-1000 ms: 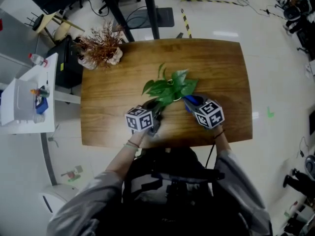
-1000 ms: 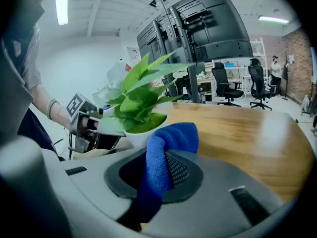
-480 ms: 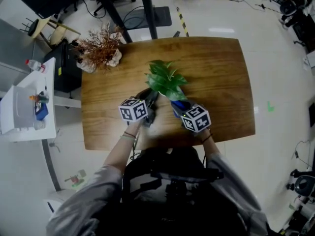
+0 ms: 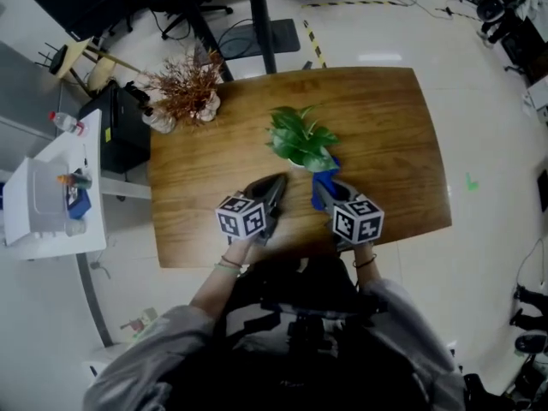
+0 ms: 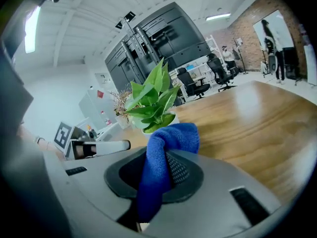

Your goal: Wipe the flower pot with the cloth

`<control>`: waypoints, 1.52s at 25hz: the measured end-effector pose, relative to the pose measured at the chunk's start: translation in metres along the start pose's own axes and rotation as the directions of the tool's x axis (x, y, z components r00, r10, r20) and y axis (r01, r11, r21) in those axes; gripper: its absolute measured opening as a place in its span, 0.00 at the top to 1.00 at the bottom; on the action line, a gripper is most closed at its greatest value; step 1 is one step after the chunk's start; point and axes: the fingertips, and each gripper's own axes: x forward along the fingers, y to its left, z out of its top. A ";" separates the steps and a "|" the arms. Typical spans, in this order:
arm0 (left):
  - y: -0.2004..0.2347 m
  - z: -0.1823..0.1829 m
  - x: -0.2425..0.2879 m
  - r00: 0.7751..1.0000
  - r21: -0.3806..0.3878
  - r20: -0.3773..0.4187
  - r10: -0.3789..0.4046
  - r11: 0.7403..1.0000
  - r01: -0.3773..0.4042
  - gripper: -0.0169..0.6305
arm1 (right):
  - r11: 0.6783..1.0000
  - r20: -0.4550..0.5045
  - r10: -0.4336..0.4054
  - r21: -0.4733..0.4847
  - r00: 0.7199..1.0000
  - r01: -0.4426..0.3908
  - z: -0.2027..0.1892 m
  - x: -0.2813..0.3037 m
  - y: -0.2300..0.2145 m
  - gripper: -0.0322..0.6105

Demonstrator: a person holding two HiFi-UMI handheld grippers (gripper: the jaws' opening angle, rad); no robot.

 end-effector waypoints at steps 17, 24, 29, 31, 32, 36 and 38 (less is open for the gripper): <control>-0.024 -0.002 -0.044 0.995 0.136 0.001 -0.095 0.986 0.094 0.97 | 0.990 0.055 -0.109 0.098 0.993 0.103 -0.033 -0.019 0.043 0.87; -0.030 -0.005 -0.045 0.994 0.143 0.001 -0.110 0.984 0.109 0.97 | 0.989 0.059 -0.123 0.090 0.991 0.117 -0.036 -0.027 0.047 0.87; -0.033 -0.008 -0.041 0.993 0.144 -0.004 -0.116 0.983 0.116 0.97 | 0.991 0.062 -0.114 0.083 0.992 0.109 -0.038 -0.030 0.047 0.87; -0.033 -0.008 -0.040 0.993 0.140 -0.002 -0.116 0.984 0.115 0.97 | 0.991 0.061 -0.110 0.077 0.992 0.105 -0.038 -0.030 0.047 0.87; -0.033 -0.008 -0.040 0.993 0.139 -0.002 -0.114 0.984 0.113 0.97 | 0.992 0.060 -0.107 0.073 0.992 0.103 -0.038 -0.030 0.047 0.87; -0.033 -0.008 -0.039 0.994 0.142 -0.006 -0.109 0.984 0.109 0.97 | 0.993 0.058 -0.101 0.062 0.993 0.098 -0.036 -0.029 0.049 0.87; -0.033 -0.009 -0.039 0.994 0.141 -0.008 -0.110 0.984 0.110 0.97 | 0.993 0.057 -0.100 0.061 0.993 0.096 -0.035 -0.029 0.049 0.87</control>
